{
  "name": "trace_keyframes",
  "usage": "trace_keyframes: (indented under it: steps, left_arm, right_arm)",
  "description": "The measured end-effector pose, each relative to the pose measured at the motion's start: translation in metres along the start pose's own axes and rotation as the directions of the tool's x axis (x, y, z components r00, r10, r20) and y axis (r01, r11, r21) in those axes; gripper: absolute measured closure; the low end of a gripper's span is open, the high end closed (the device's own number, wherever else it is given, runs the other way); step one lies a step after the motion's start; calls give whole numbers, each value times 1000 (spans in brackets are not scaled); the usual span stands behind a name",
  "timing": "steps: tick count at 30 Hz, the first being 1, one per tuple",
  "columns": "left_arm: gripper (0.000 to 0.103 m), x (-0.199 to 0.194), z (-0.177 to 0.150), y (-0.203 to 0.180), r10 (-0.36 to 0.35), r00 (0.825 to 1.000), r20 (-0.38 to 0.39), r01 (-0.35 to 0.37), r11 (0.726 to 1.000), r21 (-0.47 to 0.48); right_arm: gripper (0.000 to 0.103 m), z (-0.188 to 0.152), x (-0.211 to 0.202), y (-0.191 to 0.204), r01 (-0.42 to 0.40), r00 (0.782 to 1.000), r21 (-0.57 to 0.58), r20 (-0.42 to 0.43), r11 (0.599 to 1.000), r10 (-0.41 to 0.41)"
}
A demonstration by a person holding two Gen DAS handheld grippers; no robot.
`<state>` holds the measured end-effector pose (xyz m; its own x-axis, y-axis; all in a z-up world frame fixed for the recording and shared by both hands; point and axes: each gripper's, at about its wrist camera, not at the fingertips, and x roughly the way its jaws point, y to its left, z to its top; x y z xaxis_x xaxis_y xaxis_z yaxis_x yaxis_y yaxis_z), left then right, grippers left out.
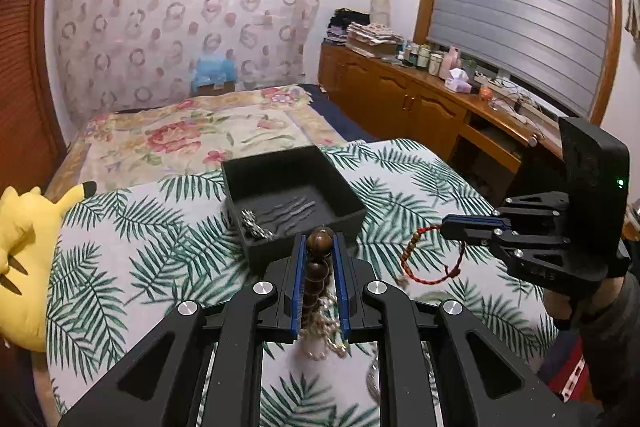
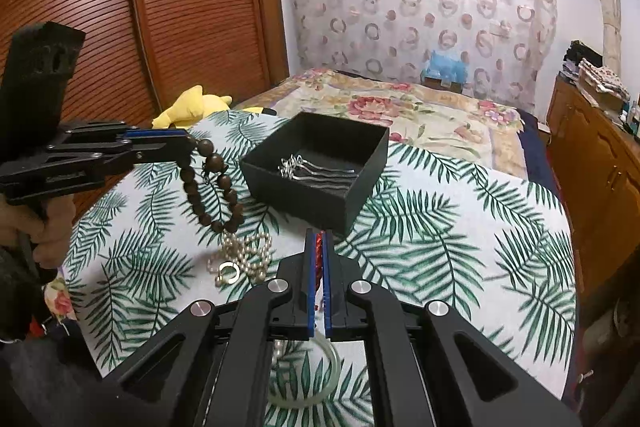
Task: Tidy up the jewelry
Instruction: 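Lower the bead bracelet into the box and open the left gripper while the right carries the red bracelet over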
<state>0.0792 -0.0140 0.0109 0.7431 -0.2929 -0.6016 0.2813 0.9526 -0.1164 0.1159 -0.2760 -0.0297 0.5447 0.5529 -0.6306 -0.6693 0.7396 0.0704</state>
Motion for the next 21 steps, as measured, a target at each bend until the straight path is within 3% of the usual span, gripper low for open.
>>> trace_keyframes:
  steps: [21]
  left_arm:
    - [91,47,80,38,2,1000,1,-2,1000,-26]
  right_arm:
    - [99,76,47,-29,-63,998,-22,-7,998,63]
